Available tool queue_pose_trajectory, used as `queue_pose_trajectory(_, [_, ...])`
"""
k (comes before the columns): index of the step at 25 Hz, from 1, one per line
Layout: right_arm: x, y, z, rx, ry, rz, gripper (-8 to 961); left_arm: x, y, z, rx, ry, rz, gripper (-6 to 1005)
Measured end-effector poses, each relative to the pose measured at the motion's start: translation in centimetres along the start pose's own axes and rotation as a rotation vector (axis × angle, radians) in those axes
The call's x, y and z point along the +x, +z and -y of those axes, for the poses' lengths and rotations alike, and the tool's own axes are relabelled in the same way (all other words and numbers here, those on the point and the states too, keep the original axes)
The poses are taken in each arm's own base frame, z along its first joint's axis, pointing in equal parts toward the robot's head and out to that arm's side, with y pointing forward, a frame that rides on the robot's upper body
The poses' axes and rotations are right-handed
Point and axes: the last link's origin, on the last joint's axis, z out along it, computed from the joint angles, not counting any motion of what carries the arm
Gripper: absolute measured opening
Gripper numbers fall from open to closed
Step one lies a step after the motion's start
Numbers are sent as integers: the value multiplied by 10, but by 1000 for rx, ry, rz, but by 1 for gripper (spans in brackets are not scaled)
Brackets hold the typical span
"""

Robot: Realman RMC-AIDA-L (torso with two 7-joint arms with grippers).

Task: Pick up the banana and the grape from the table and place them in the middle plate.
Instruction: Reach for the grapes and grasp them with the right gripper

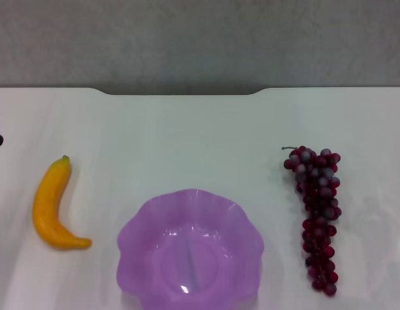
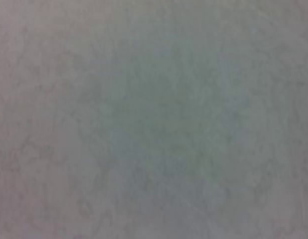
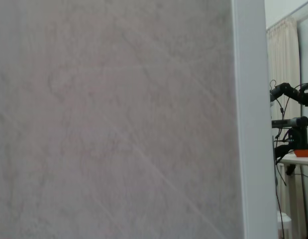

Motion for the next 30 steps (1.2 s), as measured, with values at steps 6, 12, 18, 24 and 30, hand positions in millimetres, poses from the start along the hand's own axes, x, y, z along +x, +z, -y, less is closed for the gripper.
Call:
queue_pose_trajectory(6, [-1, 1, -1, -2, 2, 7, 32, 6, -5, 1, 2, 1, -46, 231])
queue_pose_trajectory(12, [1, -1, -1, 0, 4, -5, 34, 8, -10, 1, -7, 5, -70, 284])
queue_pose_trajectory(18, [0, -2, -1, 1, 6, 2, 31, 8, -14, 2, -4, 6, -73, 169])
queue_pose_trajectory(24, [-1, -1, -2, -2, 11, 8, 31, 8, -14, 3, 0, 5, -76, 41])
queue_pose_trajectory(30, [-11, -3, -2, -1, 17, 80, 41, 9, -12, 4, 6, 3, -80, 34])
